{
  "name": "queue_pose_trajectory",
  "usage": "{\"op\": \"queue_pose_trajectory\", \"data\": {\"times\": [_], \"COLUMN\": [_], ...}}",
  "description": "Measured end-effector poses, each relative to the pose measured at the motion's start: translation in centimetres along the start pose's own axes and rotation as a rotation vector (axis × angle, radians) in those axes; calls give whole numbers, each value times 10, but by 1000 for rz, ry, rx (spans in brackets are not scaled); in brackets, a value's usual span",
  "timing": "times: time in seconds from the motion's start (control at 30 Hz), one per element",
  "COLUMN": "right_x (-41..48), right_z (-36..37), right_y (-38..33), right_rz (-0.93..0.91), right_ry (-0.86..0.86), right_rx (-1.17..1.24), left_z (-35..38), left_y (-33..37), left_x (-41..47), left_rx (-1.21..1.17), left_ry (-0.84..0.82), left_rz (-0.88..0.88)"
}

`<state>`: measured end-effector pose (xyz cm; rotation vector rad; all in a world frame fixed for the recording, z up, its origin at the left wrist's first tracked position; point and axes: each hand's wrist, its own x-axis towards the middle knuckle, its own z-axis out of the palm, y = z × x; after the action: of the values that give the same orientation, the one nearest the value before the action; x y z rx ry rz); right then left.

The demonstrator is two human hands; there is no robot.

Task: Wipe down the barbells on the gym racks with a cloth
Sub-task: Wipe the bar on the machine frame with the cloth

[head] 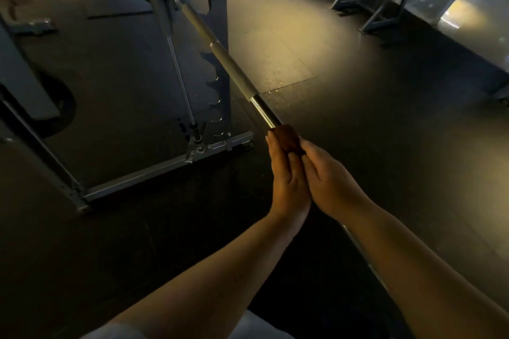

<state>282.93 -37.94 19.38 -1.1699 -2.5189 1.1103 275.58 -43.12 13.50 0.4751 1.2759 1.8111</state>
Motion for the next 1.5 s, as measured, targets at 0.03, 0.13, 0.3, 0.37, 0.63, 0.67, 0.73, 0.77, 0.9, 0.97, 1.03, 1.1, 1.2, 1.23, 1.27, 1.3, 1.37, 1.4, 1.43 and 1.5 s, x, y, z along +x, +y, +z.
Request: {"op": "queue_pose_trajectory", "data": {"times": [0.03,0.13,0.3,0.37,0.63,0.67,0.73,0.77,0.9,0.97,1.03,1.1,1.2,1.23,1.27,1.3,1.37,1.4,1.43,1.5], "right_x": [0,-1,-3,-4,-5,-5,-4,-3,-3,-4,-3,-4,-6,-6,-6,-6,-7,-8,-8,-11], "right_z": [0,2,5,5,2,2,3,2,3,3,3,4,6,5,5,5,5,4,5,4], "right_y": [1,1,1,0,-5,-5,-5,-5,-6,-8,-8,-7,-6,-7,-8,-9,-11,-12,-13,-14], "right_rz": [-4,-18,-22,-17,31,34,43,45,55,67,73,71,62,63,66,62,50,46,45,43], "right_ry": [2,16,60,57,43,52,70,72,80,77,86,91,90,93,95,97,93,85,76,57], "right_rx": [6,16,-37,-26,16,10,2,-2,2,24,24,12,0,-7,-13,-18,-29,-34,-43,-59], "left_z": [0,-5,-9,-9,-14,-15,-17,-16,-11,-10,-10,-11,-16,-18,-19,-19,-16,-13,-11,-7], "left_y": [0,13,39,35,21,25,32,36,29,18,13,17,30,34,37,40,41,39,33,22], "left_x": [1,24,43,35,42,49,56,54,29,15,10,16,35,41,43,43,37,31,24,5], "left_rx": [-2,41,-43,-79,27,4,-7,-6,-35,-9,3,14,3,-14,-31,-44,-43,-31,-7,33], "left_ry": [-6,67,83,52,44,53,61,56,-6,-53,-80,-74,-22,-14,-7,0,13,16,17,-7], "left_rz": [-5,-22,-72,-79,-21,-34,-59,-70,-94,-75,-74,-77,-95,-117,-143,-158,-149,-139,-134,-131]}}
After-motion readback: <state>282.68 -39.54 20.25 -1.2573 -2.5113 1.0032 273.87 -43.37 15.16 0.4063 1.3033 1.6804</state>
